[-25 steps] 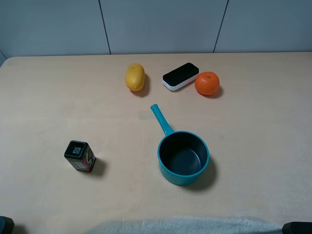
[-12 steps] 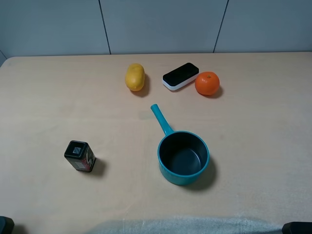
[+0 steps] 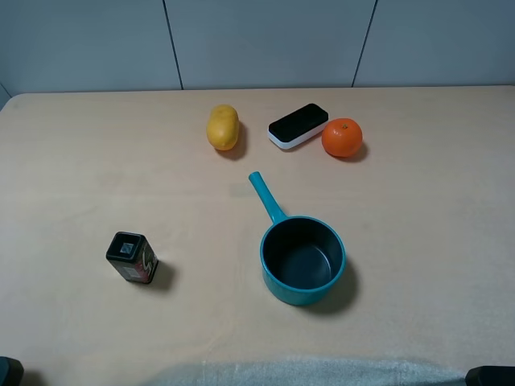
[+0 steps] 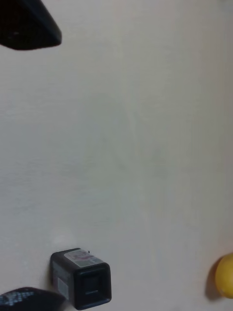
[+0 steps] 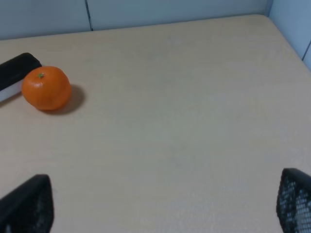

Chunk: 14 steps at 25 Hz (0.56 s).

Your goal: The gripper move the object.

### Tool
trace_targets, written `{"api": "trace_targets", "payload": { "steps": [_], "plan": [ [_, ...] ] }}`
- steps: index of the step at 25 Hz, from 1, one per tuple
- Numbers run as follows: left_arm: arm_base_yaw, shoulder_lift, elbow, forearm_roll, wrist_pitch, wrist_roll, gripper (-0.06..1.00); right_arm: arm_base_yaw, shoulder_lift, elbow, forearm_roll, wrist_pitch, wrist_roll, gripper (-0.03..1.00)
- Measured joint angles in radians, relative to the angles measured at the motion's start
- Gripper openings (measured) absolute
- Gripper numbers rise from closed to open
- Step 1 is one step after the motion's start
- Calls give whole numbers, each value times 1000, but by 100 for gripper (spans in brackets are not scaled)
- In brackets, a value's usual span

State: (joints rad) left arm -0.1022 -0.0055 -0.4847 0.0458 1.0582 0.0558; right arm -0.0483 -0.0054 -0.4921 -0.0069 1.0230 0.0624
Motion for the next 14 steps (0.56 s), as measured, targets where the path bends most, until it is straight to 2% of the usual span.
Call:
{"api": "trace_targets", "payload": {
  "steps": [14],
  "plan": [
    [0,0,0,0,0,0,99,0,0,0,0,0,0,69]
  ]
}}
